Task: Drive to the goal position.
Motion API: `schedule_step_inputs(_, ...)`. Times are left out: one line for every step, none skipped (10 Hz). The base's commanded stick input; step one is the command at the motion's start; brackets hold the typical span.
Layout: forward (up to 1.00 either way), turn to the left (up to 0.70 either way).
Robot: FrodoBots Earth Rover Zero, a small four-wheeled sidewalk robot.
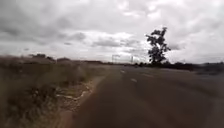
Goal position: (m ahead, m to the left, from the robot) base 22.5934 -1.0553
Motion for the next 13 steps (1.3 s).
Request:
schedule_step_inputs(0.50, 0.00)
schedule_step_inputs(0.50, 0.00)
schedule_step_inputs(0.50, 0.00)
schedule_step_inputs(0.50, 0.00)
schedule_step_inputs(0.50, 0.00)
schedule_step_inputs(0.50, 0.00)
schedule_step_inputs(0.50, 0.00)
schedule_step_inputs(0.50, 0.00)
schedule_step_inputs(0.50, 0.00)
schedule_step_inputs(0.50, 0.00)
schedule_step_inputs(0.50, 0.00)
schedule_step_inputs(0.50, 0.00)
schedule_step_inputs(0.50, 0.00)
